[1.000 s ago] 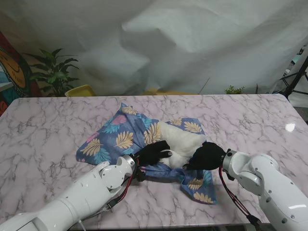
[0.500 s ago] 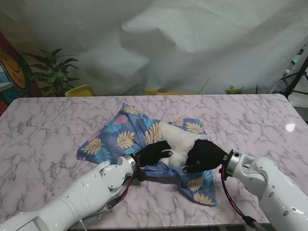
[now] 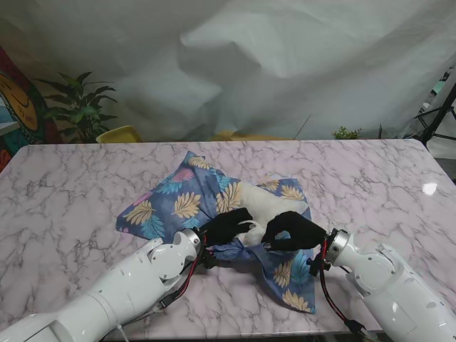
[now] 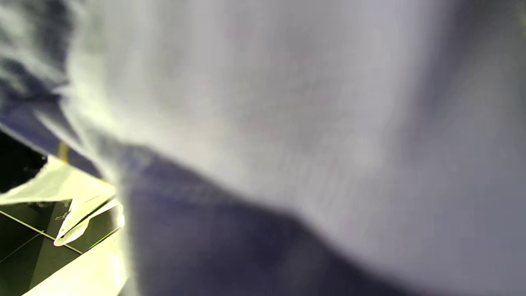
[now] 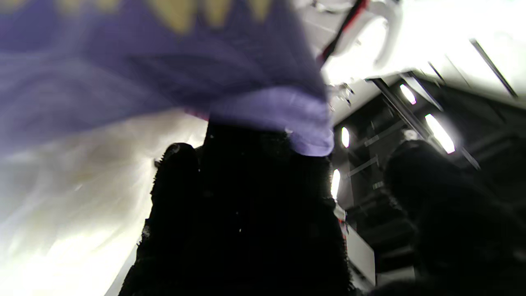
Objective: Put a pillowcase on a pillow
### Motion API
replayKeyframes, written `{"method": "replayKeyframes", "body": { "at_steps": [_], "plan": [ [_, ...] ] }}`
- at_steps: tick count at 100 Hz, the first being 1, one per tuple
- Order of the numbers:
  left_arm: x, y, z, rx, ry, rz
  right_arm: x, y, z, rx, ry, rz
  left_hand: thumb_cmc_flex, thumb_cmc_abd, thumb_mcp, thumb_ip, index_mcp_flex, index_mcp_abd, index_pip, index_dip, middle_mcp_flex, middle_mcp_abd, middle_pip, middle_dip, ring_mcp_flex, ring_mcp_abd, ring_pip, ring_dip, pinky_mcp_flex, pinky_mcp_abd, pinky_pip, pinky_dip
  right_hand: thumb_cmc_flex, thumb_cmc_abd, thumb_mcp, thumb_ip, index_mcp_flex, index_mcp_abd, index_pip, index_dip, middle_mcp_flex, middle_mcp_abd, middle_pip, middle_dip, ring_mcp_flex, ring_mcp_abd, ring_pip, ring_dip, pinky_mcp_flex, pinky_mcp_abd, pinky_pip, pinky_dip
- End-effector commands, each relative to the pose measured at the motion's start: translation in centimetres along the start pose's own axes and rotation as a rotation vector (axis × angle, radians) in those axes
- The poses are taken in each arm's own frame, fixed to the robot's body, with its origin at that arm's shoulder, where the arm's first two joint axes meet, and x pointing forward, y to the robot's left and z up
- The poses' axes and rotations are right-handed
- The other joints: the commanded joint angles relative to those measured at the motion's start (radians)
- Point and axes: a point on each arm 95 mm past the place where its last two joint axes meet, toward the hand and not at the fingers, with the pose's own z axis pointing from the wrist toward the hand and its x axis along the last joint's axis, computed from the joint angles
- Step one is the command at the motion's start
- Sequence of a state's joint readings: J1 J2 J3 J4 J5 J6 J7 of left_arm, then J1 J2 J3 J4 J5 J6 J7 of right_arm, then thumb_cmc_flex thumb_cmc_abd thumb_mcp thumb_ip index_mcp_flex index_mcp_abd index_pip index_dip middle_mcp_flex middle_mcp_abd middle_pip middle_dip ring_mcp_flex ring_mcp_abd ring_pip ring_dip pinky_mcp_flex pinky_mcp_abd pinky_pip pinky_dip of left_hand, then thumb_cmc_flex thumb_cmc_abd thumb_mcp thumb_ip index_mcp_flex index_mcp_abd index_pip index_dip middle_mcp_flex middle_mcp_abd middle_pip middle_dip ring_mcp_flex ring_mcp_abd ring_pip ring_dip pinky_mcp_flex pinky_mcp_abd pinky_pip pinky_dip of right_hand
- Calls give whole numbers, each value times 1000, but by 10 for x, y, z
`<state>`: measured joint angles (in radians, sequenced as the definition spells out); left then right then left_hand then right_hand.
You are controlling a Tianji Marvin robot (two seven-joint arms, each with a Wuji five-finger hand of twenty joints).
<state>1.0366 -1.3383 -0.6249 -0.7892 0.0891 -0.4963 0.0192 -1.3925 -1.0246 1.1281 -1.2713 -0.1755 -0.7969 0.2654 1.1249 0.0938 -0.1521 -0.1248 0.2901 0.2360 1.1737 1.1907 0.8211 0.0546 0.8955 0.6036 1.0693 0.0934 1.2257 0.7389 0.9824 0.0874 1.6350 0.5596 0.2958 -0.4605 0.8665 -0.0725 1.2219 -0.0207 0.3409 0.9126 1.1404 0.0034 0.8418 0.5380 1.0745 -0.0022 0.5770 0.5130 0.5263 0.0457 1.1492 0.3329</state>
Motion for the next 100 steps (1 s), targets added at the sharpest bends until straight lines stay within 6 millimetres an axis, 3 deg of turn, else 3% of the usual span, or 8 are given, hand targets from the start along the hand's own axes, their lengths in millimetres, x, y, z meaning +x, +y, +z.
{"method": "replayKeyframes", "body": {
  "at_steps": [1,13,24,31,41,64,79,100],
  "plan": [
    [-38,20,-26,-61,-123,-1,12,-2,11,7,39,50,94,55,97,42,6,99,64,33,66,30,70,28,19,67,-31,-18,-36,110,-29,-11,12,-22,50,-37,133,-184,1267,32,64,-150,-57,-33,91,-45,-79,-32,61,34,-23,-35],
    [-38,20,-26,-60,-121,0,10,-8,12,47,-8,210,95,54,97,42,7,99,64,34,67,29,71,28,19,67,-31,-17,-37,110,-29,-11,-9,48,20,-77,130,-171,1213,9,102,-89,-4,42,228,17,7,10,216,154,4,-141],
    [-38,20,-25,-60,-119,0,8,-12,12,93,-62,348,95,54,97,42,7,98,64,34,67,28,71,28,19,67,-32,-17,-37,110,-29,-11,24,30,9,-77,132,-81,1165,-3,107,-6,75,126,241,57,399,130,462,271,187,-220],
    [-38,20,-26,-61,-119,0,8,-12,11,134,-93,397,94,54,96,42,7,98,64,34,67,29,71,28,19,66,-32,-18,-37,110,-29,-11,44,34,-15,-76,132,-40,1130,-8,78,31,102,156,242,27,625,198,522,292,326,-138],
    [-39,19,-26,-60,-121,0,7,-12,10,153,-109,428,94,53,96,42,7,99,64,34,67,28,72,28,19,66,-32,-18,-37,110,-29,-11,58,41,-35,-74,132,-18,1110,1,62,44,128,174,245,-78,856,297,587,228,531,36],
    [-39,19,-27,-57,-123,0,3,-15,9,190,-152,485,93,53,96,42,7,99,64,34,67,28,72,28,20,66,-32,-18,-37,109,-30,-11,87,34,-37,-72,133,33,1088,8,52,84,148,178,247,-144,1011,380,636,144,722,202],
    [-39,18,-27,-56,-124,0,-2,-12,8,175,-204,389,94,52,97,43,7,100,64,34,66,28,73,28,20,65,-31,-18,-36,108,-29,-11,77,20,-14,-71,132,23,1087,16,85,83,133,161,248,-200,1097,434,660,48,846,310],
    [-39,18,-28,-58,-125,1,-3,6,0,217,-205,-87,93,52,97,43,6,99,64,34,66,26,73,28,20,66,-30,-17,-36,107,-28,-10,-28,40,18,-77,125,-191,1135,44,219,-98,57,129,250,-263,1164,458,687,-99,942,432]
  ]
}}
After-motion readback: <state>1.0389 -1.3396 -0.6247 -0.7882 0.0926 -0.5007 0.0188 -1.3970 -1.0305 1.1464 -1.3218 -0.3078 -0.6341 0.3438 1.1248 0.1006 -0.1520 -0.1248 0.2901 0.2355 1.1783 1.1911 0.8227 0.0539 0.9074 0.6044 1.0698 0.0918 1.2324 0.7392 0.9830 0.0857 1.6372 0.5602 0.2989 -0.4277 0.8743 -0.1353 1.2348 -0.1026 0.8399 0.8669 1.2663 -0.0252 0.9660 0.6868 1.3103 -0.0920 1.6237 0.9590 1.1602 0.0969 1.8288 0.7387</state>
